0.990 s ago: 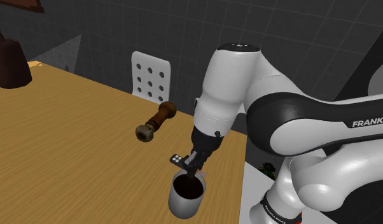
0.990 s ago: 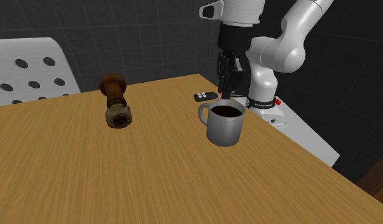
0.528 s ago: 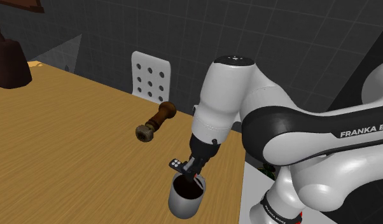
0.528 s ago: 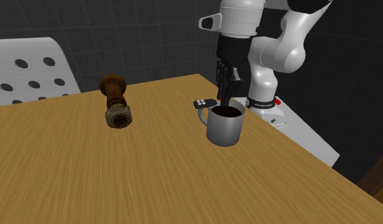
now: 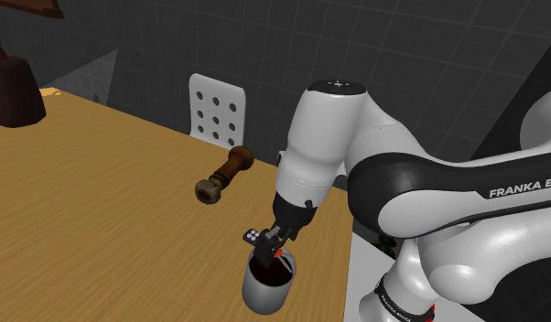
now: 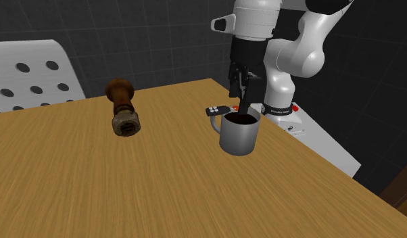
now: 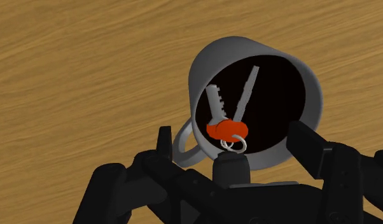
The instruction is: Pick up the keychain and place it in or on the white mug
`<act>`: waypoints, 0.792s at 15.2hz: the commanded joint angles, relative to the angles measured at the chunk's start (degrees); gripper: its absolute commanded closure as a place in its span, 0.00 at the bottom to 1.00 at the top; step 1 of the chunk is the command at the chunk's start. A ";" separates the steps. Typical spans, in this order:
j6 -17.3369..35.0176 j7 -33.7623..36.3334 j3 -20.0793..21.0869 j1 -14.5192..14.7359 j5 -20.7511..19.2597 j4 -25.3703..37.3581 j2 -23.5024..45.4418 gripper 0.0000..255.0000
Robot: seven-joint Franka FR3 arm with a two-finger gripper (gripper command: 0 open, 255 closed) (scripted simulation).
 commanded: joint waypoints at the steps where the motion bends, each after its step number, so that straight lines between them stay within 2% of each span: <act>1: 0.00 0.00 0.00 0.00 0.00 0.00 0.00 0.00; 2: 0.00 0.00 0.00 0.00 0.00 0.00 0.00 0.00; 6: -8.01 0.08 -1.86 -0.15 -1.16 5.88 -2.17 0.00; 12: -8.01 0.09 -1.87 -0.14 -1.17 5.88 -2.16 0.00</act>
